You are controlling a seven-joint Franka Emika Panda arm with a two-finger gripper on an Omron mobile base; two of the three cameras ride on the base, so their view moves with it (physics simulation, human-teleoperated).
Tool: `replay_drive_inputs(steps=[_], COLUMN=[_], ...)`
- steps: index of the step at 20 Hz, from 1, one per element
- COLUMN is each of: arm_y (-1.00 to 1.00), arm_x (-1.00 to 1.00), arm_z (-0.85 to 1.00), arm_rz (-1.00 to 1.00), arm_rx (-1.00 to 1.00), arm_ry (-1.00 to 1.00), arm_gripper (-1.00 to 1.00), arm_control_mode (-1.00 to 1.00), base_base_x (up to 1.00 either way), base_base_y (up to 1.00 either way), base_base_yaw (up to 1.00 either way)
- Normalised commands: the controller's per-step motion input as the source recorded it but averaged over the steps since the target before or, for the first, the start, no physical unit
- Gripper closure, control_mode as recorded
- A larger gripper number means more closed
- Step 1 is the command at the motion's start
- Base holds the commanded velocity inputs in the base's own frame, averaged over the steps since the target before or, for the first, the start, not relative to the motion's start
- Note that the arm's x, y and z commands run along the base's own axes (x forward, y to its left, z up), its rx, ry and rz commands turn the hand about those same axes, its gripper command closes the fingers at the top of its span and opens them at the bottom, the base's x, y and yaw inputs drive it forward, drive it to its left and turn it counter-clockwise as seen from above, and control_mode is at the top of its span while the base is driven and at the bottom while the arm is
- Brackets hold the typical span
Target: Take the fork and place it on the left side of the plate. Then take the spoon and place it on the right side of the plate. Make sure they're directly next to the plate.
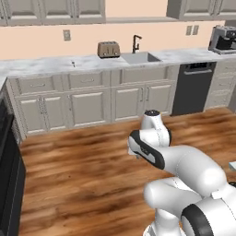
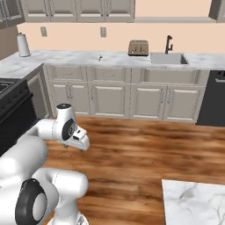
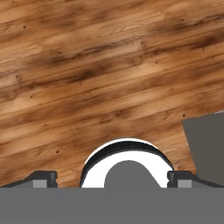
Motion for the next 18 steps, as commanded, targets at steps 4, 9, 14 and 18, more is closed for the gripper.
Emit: replay_drive_inputs(steps=[4,9,14,18], arm_y=[0.00,0.00,0.00,0.00], arm_x=[0.00,0.00,0.00,0.00], arm_z=[0.00,0.00,0.00,0.00], arm_rz=[0.00,0.00,0.00,0.00], arm_rx=[0.00,0.00,0.00,0.00], arm_ry=[0.00,0.00,0.00,0.00], arm_gripper=[-1.00,-1.00,-1.00,-1.00], arm_control_mode=[1.00,1.00,1.00,1.00], base_base_x=[0.83,0.83,0.84,0.86], base_base_y=[0.46,0.46,0.47,0.45], base_base_yaw=[0.00,0.00,0.00,0.00])
